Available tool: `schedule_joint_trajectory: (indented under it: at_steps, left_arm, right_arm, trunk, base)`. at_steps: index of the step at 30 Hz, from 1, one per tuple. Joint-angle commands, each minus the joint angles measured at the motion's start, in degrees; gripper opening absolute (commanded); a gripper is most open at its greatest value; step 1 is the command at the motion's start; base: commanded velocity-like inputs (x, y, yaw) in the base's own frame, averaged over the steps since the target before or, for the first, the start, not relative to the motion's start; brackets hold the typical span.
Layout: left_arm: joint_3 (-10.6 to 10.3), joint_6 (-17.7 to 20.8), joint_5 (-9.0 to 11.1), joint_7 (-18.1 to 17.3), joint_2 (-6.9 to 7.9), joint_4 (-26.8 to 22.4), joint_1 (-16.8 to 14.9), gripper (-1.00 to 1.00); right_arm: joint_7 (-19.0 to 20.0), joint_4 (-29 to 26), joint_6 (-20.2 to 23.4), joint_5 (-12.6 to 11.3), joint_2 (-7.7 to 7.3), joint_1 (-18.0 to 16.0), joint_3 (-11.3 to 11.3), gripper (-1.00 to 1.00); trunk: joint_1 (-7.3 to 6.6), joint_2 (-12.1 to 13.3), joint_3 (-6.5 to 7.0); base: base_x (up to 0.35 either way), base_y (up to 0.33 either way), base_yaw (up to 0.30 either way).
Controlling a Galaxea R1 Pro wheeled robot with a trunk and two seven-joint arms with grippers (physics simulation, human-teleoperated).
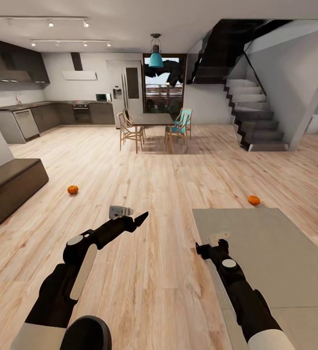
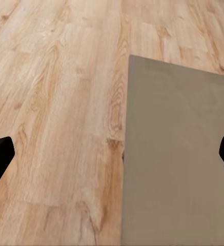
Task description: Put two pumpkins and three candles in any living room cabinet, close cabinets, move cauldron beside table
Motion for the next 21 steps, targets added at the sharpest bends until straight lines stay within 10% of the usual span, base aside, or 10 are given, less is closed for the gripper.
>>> schedule_joint_trajectory:
  at_steps: [1,21]
  left_arm:
    - [0.0,0.0,0.0,0.0,-0.01,0.0,0.0,1.0]
    - [0.0,0.1,-0.1,0.0,-0.07,0.0,0.0,1.0]
  right_arm:
    - [0.0,0.0,0.0,0.0,0.01,0.0,0.0,1.0]
    - [0.0,0.2,-0.5,0.0,0.12,0.0,0.0,1.0]
  trunk:
    - [0.0,0.0,0.0]
    - [0.0,0.0,0.0]
  base:
    - [0.023,0.0,0.0]
    - [0.126,-0.096,0.0]
